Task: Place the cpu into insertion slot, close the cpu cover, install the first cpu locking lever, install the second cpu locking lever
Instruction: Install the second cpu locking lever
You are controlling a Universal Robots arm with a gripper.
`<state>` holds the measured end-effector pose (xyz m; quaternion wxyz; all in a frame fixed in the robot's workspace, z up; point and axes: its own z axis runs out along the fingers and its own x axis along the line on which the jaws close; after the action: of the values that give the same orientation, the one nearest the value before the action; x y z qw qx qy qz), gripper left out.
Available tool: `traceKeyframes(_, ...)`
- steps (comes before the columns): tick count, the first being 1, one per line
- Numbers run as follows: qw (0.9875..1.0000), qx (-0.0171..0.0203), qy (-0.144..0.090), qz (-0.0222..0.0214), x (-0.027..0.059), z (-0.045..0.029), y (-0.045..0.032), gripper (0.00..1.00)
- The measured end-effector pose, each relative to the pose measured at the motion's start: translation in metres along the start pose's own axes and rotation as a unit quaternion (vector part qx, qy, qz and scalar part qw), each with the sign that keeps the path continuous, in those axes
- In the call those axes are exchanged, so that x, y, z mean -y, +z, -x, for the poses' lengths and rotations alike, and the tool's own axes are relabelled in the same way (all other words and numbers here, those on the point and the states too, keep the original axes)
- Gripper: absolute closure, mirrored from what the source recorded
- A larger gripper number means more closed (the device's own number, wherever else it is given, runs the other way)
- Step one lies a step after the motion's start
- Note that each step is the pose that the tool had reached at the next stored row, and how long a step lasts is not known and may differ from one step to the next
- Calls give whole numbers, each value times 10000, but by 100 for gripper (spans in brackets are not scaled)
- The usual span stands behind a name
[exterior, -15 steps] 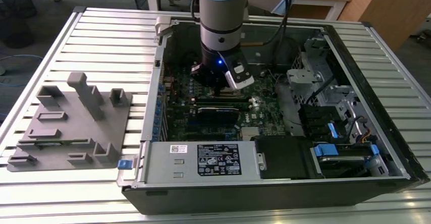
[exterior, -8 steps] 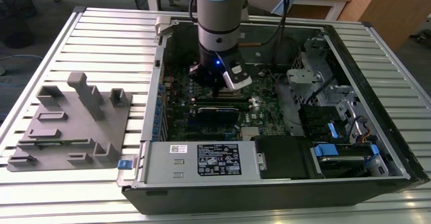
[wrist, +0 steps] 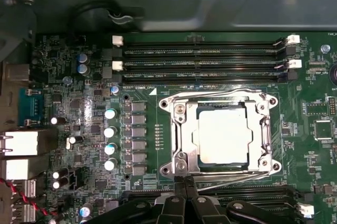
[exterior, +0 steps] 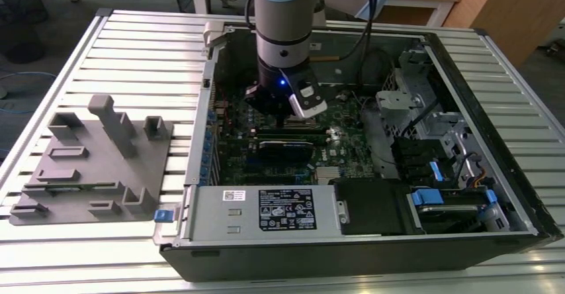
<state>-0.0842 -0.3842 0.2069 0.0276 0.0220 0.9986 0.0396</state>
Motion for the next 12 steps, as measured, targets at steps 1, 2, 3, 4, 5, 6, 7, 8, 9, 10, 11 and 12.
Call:
traceKeyframes(1,10000,0,0,0,0,-6,0,89)
traceKeyframes(2,10000,0,0,-1,0,-11,0,89)
traceKeyframes(3,10000,0,0,-1,1,-14,0,89)
traceKeyframes(4,10000,-1,0,-1,2,-16,0,89)
traceKeyframes(5,10000,-1,-1,-1,3,-17,0,89)
traceKeyframes(6,10000,0,-1,0,7,-19,0,89)
traceKeyframes(7,10000,-1,0,0,9,-20,0,89)
traceKeyframes(8,10000,0,1,0,12,-20,0,89)
traceKeyframes(9,10000,0,0,-1,16,-21,0,89)
traceKeyframes(10,10000,0,0,1,19,-20,2,89)
traceKeyframes(11,10000,0,0,4,22,-21,4,89)
traceKeyframes(12,10000,-1,1,9,25,-21,6,89)
